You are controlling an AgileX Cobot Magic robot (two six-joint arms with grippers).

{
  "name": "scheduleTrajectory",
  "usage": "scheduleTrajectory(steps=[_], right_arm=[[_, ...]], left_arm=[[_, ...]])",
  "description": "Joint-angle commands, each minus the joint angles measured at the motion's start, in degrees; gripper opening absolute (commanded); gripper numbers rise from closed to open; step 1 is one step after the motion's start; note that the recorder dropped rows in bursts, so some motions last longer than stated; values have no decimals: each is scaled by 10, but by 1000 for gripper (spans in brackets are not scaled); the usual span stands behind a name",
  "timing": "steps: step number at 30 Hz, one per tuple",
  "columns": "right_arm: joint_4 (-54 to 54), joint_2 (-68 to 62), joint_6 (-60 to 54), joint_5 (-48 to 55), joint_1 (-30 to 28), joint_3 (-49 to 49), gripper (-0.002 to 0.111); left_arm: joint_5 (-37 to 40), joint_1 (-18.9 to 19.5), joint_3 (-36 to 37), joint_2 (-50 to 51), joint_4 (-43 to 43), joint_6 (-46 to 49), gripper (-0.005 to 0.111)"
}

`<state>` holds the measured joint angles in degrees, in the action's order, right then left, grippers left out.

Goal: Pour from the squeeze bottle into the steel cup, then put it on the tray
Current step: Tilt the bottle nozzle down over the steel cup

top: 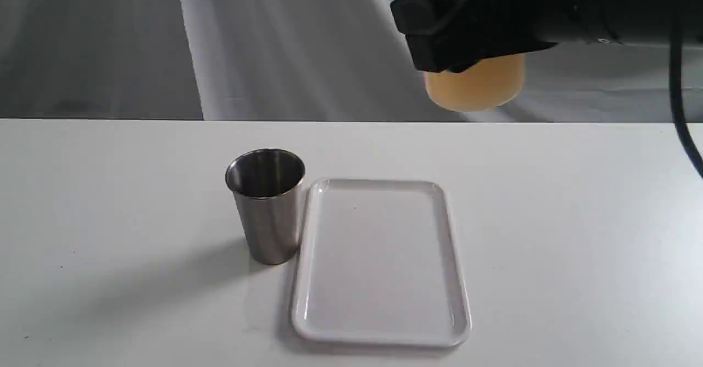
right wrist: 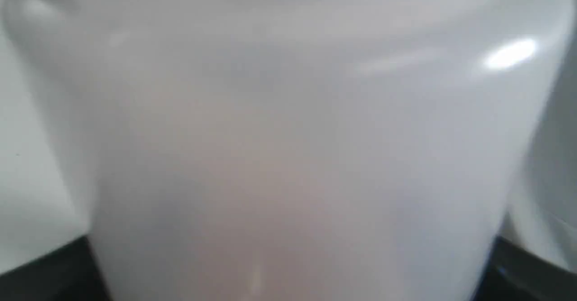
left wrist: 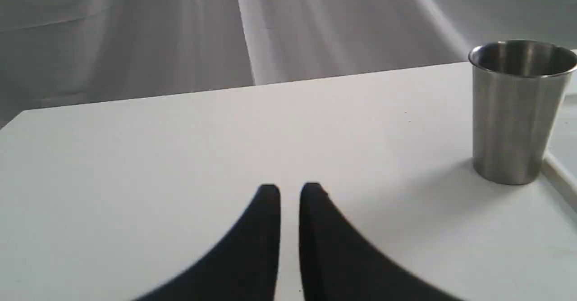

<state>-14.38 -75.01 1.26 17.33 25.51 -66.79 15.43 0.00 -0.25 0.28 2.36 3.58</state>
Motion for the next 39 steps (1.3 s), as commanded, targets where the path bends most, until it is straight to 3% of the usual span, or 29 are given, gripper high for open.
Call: scheduleTrajectory(steps=[1, 20, 39], right_arm=[[-24, -13, 3, 7, -4, -6, 0], [-383, -155, 336, 17, 19, -6, 0], [-531, -253, 441, 104, 48, -33, 0]], left_arm=[[-4, -2, 3, -3, 1, -1, 8], [-4, -2, 3, -3, 1, -1, 8], [-4, -2, 3, -3, 1, -1, 8]])
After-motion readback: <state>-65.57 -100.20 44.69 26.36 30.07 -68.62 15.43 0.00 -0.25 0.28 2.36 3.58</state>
